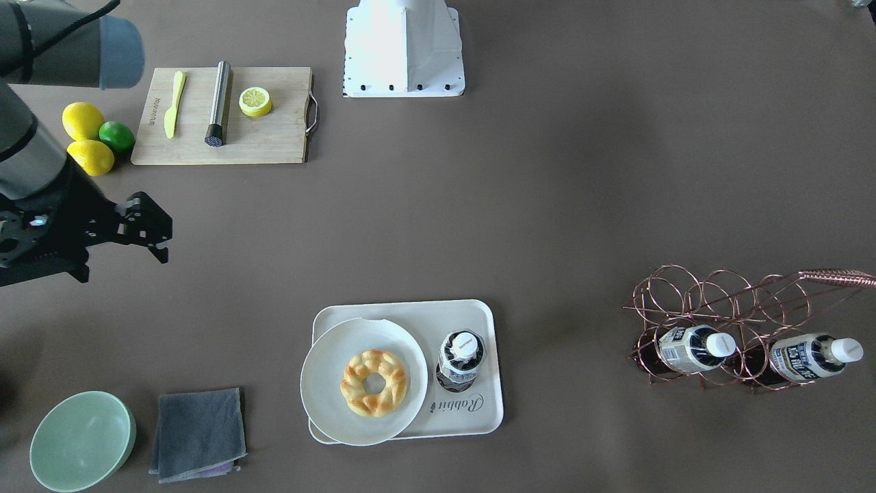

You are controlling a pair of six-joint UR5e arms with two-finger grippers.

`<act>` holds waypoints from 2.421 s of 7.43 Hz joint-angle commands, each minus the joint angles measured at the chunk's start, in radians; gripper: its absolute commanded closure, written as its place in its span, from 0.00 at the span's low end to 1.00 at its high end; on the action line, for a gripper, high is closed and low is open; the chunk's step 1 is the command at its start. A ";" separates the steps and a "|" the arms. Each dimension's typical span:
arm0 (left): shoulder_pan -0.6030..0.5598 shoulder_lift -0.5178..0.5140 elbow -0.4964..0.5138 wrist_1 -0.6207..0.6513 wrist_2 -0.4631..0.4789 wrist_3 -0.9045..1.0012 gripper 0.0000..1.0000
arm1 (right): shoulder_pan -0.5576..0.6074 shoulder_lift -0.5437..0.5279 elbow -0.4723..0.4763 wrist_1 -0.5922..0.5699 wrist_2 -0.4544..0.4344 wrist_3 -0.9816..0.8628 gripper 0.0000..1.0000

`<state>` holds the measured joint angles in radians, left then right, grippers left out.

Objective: Place tea on tray

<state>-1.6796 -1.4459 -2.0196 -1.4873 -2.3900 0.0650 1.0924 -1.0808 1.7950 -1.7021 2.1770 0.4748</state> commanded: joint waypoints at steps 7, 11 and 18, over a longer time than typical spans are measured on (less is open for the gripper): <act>-0.130 0.096 0.004 0.013 0.072 0.211 0.03 | 0.464 -0.523 -0.086 0.070 0.158 -0.793 0.00; -0.072 0.067 0.088 0.013 0.062 0.171 0.03 | 0.570 -0.547 -0.065 0.082 0.178 -0.808 0.00; -0.074 0.074 0.140 0.009 0.069 0.173 0.03 | 0.567 -0.539 -0.042 0.084 0.179 -0.792 0.00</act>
<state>-1.7519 -1.3739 -1.8801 -1.4785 -2.3223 0.2368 1.6631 -1.6209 1.7492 -1.6198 2.3558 -0.3180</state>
